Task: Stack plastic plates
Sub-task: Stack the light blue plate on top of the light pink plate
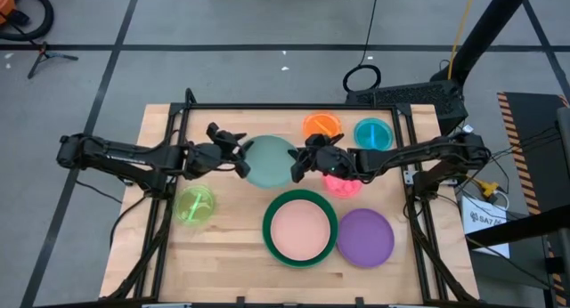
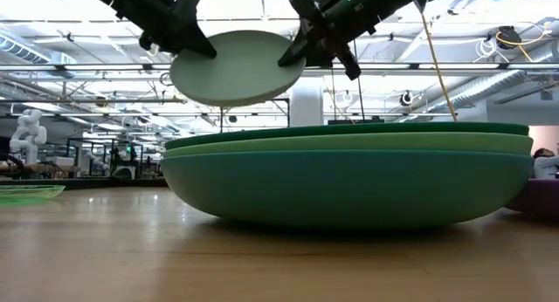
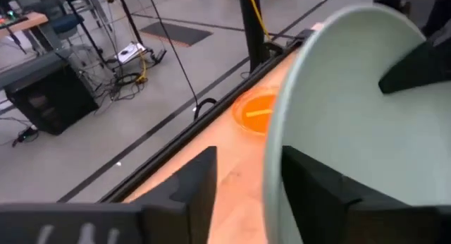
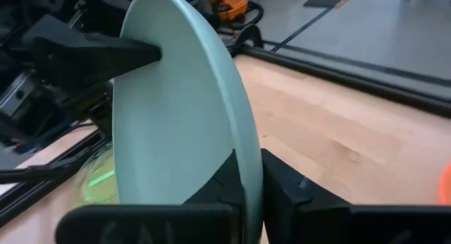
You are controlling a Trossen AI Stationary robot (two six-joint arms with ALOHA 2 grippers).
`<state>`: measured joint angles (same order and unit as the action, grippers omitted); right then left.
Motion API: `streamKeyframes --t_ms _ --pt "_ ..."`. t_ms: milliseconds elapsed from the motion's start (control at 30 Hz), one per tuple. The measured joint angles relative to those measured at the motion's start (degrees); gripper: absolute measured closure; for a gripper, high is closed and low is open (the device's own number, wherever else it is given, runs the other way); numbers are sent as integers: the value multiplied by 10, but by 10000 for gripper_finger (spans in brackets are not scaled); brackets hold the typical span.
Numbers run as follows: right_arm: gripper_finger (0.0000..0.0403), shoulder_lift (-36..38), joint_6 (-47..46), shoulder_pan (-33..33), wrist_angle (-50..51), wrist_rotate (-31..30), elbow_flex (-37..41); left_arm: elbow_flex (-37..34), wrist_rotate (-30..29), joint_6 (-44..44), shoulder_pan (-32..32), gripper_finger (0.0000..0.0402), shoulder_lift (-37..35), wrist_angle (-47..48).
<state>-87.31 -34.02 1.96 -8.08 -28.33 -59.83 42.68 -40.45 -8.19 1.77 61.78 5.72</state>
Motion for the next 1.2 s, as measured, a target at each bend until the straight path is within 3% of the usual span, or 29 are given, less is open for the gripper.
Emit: streamKeyframes --t_ms 167,333,533,633,800,967,1200 --pt "387 27 -19 -19 33 76 0 0 11 32 4 198 -25 1" --pt "387 67 -30 -56 109 205 -1 0 64 62 4 172 -59 4" --pt "387 101 -27 -78 281 408 0 0 119 77 3 167 -91 28" --pt "387 100 -27 -69 359 460 0 0 125 77 2 167 -105 37" --pt "387 78 -68 -35 390 483 0 0 127 75 3 167 -115 50" --pt "386 44 -91 -13 385 447 0 0 127 75 2 167 -117 55" --pt "348 11 -123 -7 351 431 0 0 128 77 3 167 -117 52"
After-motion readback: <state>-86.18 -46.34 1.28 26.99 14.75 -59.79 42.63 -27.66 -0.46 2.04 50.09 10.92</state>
